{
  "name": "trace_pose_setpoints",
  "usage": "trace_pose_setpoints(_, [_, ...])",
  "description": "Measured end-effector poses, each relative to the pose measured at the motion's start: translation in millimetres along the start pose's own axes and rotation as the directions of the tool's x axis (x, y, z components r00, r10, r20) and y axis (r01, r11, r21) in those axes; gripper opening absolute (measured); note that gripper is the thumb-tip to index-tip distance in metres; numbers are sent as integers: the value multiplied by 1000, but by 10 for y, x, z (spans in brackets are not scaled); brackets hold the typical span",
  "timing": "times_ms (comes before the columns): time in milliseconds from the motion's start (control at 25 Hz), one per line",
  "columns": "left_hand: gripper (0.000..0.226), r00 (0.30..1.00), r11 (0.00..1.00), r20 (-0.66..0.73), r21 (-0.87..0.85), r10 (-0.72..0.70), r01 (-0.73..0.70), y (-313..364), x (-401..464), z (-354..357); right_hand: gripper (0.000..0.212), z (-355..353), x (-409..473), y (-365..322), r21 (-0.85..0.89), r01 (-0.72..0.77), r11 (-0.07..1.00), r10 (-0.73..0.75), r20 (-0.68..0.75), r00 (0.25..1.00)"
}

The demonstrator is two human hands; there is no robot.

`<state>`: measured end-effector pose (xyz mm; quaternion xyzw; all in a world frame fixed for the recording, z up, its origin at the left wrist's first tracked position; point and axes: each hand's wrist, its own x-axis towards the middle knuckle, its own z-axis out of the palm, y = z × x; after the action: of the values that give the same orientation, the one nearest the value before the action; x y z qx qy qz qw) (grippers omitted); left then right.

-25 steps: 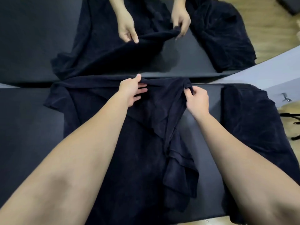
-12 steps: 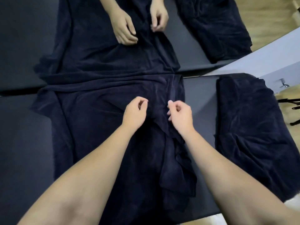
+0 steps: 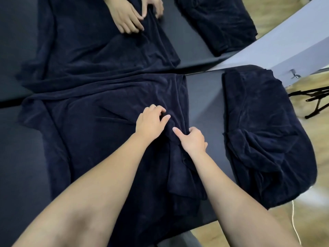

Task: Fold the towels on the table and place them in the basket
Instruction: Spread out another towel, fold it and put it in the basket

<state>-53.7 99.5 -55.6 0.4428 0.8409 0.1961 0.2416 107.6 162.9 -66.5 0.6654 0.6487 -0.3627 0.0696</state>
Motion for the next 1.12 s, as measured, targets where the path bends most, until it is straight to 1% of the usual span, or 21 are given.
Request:
trace_pose_setpoints(40, [33,999,999,28,34,-18,17,79,44,25,53,8,30,32,89,22,996,-23,6,1000])
trace_pose_setpoints(80, [35,998,996,66,84,-25,20,159,86,52,44,4,60,53,200,48,979,-49,0,999])
trace_pose_setpoints(160, [41,988,989,153,145,-13,-10,317,177,100,36,-96,120,46,394,125,911,-117,-43,992])
trace_pose_setpoints(200, [43,980,992,199,121,0,-24,399,226,116,33,-184,172,27,460,170,872,-153,-76,985])
trace_pose_setpoints(280, [44,970,999,241,-14,43,-41,530,304,141,21,-387,325,-49,537,249,806,-182,-177,967])
trace_pose_setpoints(360, [44,975,988,196,-130,102,-78,635,369,171,3,-594,494,-131,610,257,749,-139,-235,962])
trace_pose_setpoints(400, [46,980,985,150,-136,127,-107,668,382,184,8,-662,560,-146,652,230,723,-109,-222,969])
trace_pose_setpoints(440, [48,985,985,99,-107,144,-134,676,382,205,18,-699,603,-130,685,182,705,-84,-174,981])
trace_pose_setpoints(480, [50,986,987,62,-53,152,-149,667,373,221,30,-715,623,-83,691,125,712,-65,-113,991])
trace_pose_setpoints(520, [51,987,989,63,13,146,-147,637,363,248,44,-690,648,0,639,81,765,-45,-73,996])
trace_pose_setpoints(560, [53,986,988,111,81,126,-135,594,356,278,55,-630,660,107,525,53,850,-28,-56,998])
trace_pose_setpoints(600, [55,977,982,188,139,99,-126,547,353,311,61,-549,651,225,364,28,931,-13,-45,999])
trace_pose_setpoints(640, [56,962,975,263,180,77,-127,507,356,340,58,-472,630,334,191,14,982,-8,-30,1000])
trace_pose_setpoints(680, [56,947,971,314,199,67,-135,481,372,365,49,-417,615,410,52,15,999,-14,-19,1000])
trace_pose_setpoints(720, [57,937,969,341,201,70,-146,472,396,370,38,-397,612,445,-4,33,999,-33,-23,999])
trace_pose_setpoints(760, [56,931,970,357,187,82,-157,474,428,359,35,-409,618,441,29,61,998,-60,-39,997])
trace_pose_setpoints(840, [57,920,979,377,117,110,-164,505,486,329,45,-492,637,425,246,122,962,-97,-113,989])
trace_pose_setpoints(920, [58,920,983,368,61,136,-170,521,504,317,42,-575,642,414,395,161,904,-87,-197,976])
trace_pose_setpoints(960, [59,926,983,348,57,144,-174,516,492,324,37,-592,622,416,438,156,885,-74,-198,977])
trace_pose_setpoints(1040, [60,946,980,289,89,145,-178,503,399,361,32,-564,547,468,481,91,872,-39,-116,992])
trace_pose_setpoints(1120, [61,961,964,219,169,168,-207,468,185,447,47,-501,427,560,458,60,887,-45,-42,998])
